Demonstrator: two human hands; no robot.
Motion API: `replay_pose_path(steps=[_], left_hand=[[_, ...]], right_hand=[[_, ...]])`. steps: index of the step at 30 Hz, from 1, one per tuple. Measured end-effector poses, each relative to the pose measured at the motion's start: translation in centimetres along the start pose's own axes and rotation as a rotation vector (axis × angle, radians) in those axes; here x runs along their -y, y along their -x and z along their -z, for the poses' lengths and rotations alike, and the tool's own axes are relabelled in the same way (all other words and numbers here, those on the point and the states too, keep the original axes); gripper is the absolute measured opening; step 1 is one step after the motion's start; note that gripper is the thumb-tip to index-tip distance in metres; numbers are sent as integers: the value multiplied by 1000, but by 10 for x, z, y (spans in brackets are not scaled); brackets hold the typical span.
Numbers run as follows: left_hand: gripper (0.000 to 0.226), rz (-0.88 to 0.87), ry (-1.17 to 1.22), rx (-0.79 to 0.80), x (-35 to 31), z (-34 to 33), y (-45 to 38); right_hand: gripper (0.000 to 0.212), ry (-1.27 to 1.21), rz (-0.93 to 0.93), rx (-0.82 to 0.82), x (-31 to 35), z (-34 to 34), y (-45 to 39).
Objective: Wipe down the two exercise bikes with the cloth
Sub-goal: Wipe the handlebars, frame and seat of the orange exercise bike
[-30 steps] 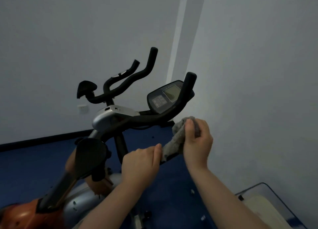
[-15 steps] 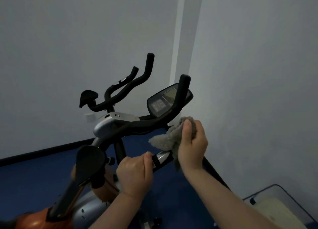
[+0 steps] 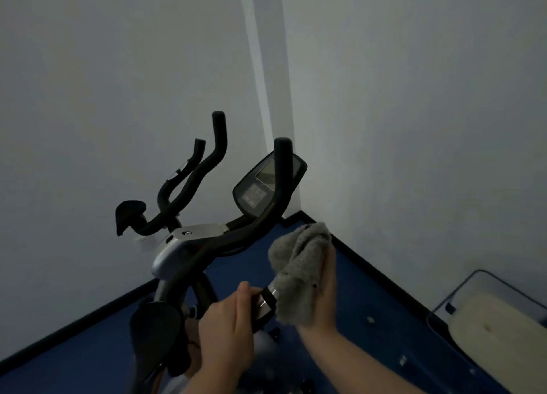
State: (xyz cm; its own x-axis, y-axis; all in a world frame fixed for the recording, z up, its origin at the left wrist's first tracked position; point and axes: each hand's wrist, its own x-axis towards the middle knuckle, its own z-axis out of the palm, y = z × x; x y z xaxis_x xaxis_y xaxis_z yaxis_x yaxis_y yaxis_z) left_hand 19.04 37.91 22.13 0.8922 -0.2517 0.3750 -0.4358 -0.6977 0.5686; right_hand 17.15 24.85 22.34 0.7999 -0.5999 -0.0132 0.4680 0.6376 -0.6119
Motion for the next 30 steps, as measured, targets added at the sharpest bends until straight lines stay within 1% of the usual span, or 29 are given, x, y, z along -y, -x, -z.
replay_pose_path(steps=[1,3,5,6,7,8,9,11,12,13,14,15,17,18,19,21,22,24,25,26,27,28,30], left_hand=[[57,5,80,75,1,3,-3],[54,33,207,117,9,7,-11],[56,25,178,120,7,6,-12],[57,4,127,114,4,4,-10],[59,-19,88,100,4,4,-6],[61,-39,78,88,5,4,-5],[62,-30,95,86,6,4,-6],[62,-20,130,85,9,3,-6],[62,-28,132,89,8,2,-7],[62,-26,131,92,8,2,-7],[63,-28,123,97,9,1,-7],[63,-30,99,100,10,0,-7],[59,-45,67,100,14,-2,-6],[56,-60,60,86,14,-3,-6],[52,-81,56,70,14,-4,-6],[49,-112,44,56,14,-4,-6],[49,-122,32,56,15,-5,-6],[51,-120,3,61,18,-5,-7],[54,-113,-11,65,19,-5,-7],[55,-111,-19,67,18,-5,-7],[55,-114,-20,66,17,-4,-7],[54,-124,-18,63,16,-3,-7],[54,-159,-10,54,13,-2,-8]], right_hand=[[27,98,14,33,4,3,1],[30,265,23,92,11,15,4],[42,481,35,118,16,22,11],[44,574,56,144,20,24,14],[43,597,48,174,26,25,14],[43,558,22,199,34,26,14],[42,453,-31,221,43,24,13],[43,176,-177,193,56,19,11],[48,127,-200,146,56,15,11],[56,159,-194,116,56,9,11],[62,237,-161,93,52,1,12],[61,338,-100,48,46,-7,11],[42,496,68,-68,27,-16,14],[36,538,150,-114,16,-18,15],[36,558,213,-144,6,-18,18],[47,633,286,-176,-6,-14,19],[49,711,334,-213,-4,-12,17],[47,931,455,-305,7,-10,7],[48,950,467,-317,11,-11,2],[52,884,436,-290,15,-16,0],[55,762,381,-247,15,-22,1],[54,665,350,-229,11,-25,1],[40,599,393,-246,0,-26,4]])
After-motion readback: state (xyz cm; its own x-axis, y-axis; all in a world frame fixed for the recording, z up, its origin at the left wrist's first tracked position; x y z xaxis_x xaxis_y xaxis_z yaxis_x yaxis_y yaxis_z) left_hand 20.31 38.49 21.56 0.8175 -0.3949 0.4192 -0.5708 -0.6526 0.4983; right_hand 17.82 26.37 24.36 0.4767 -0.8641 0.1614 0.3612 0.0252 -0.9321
